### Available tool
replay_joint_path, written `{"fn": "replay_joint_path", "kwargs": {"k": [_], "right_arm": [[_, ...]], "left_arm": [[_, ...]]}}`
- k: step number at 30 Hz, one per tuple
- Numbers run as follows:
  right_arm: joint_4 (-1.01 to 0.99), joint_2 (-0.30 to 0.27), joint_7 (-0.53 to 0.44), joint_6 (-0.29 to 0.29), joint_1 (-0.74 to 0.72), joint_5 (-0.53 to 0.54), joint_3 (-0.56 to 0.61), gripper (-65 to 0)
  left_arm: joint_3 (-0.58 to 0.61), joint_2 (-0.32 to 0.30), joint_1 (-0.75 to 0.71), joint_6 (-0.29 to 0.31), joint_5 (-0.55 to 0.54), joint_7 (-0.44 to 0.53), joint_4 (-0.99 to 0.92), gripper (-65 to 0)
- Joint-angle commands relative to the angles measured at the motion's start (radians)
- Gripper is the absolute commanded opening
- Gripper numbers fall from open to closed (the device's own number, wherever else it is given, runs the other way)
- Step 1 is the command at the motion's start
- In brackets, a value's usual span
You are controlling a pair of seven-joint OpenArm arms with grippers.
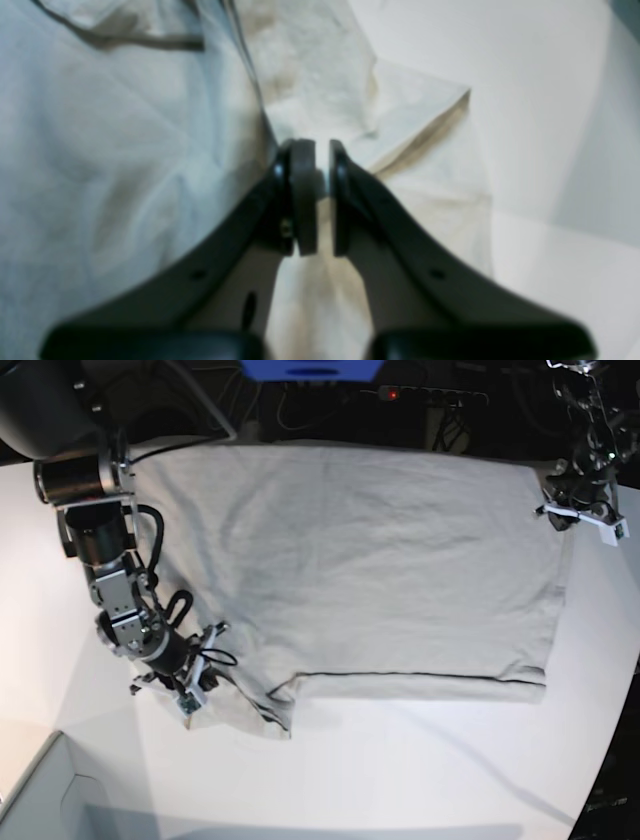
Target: Layout the t-shirt on the table in an organized manner, then fold the t-shirt properly
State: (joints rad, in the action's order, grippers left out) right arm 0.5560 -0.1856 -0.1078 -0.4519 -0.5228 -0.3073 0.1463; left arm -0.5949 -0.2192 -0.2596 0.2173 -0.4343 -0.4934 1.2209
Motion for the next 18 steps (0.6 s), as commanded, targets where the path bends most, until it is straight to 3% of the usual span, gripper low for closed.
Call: {"fn": "replay_joint_path", "kwargs": {"k": [1,5,10,18], "right_arm": [[-0.015,-0.007,-0.02,-0.003,-0.047,0.009,-0.006,-62.1],[-0.115,-0.007,-0.022,-0.002,-0.102,0.012,-0.015,-64.8],[-0.109,-0.005,-0.023,-0.002,-0.145,0.012,-0.092,-65.0],[-0.109,-0.004,-0.02,-0.002,-0.219,0.013,-0.106,-65.0]], "left_arm": [[0.0,-0.003,-0.007,-0.005,0.015,-0.054,-0.003,-51.2],[0.0,-0.003,-0.007,-0.005,0.015,-0.054,-0.003,-51.2],[0.0,-0.003,-0.007,-0.005,0.015,-0.054,-0.003,-51.2],[0.0,-0.003,-0.007,-0.005,0.015,-0.054,-0.003,-51.2]]}}
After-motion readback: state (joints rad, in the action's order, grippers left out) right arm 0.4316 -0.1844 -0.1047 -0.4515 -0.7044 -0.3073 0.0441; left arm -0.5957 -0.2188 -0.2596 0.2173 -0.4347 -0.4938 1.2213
